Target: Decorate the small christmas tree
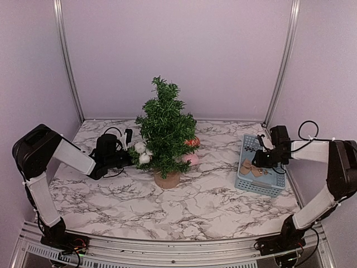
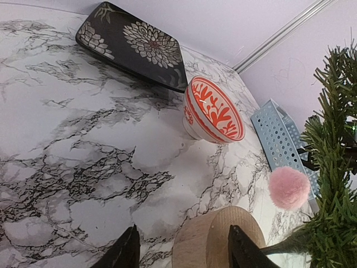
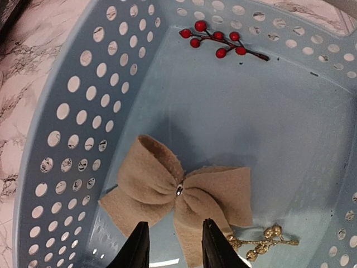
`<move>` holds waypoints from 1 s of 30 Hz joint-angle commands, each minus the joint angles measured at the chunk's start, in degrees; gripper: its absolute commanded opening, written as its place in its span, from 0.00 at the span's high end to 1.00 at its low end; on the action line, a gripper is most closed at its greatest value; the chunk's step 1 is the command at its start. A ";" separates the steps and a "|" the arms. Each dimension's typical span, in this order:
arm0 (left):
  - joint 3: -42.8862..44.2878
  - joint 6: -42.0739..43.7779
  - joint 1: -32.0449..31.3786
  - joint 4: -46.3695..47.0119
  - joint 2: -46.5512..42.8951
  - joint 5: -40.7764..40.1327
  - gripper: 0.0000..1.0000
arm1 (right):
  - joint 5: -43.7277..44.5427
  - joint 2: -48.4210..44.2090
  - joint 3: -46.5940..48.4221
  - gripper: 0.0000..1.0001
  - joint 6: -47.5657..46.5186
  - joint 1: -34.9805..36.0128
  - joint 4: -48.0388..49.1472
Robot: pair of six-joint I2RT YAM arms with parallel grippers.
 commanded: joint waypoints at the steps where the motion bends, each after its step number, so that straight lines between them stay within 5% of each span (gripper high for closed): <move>1: -0.86 1.10 0.03 -1.03 -2.08 0.53 0.46 | 0.94 3.95 2.05 0.68 -0.95 -0.33 1.23; 7: -0.80 1.46 0.03 -1.40 -3.00 0.20 0.46 | 0.60 10.50 3.19 0.70 -1.41 -0.33 3.13; 14: -1.04 1.83 0.03 -2.04 -3.49 -0.09 0.46 | 0.27 8.50 3.63 1.00 -2.62 1.09 3.94; 26: -1.14 1.97 0.03 -2.31 -4.34 -0.03 0.46 | -0.19 -7.09 4.26 1.00 -3.35 3.87 2.83; 30: -1.34 1.96 -0.01 -2.39 -4.67 0.03 0.45 | -11.09 -10.41 0.76 1.00 0.95 -1.49 6.39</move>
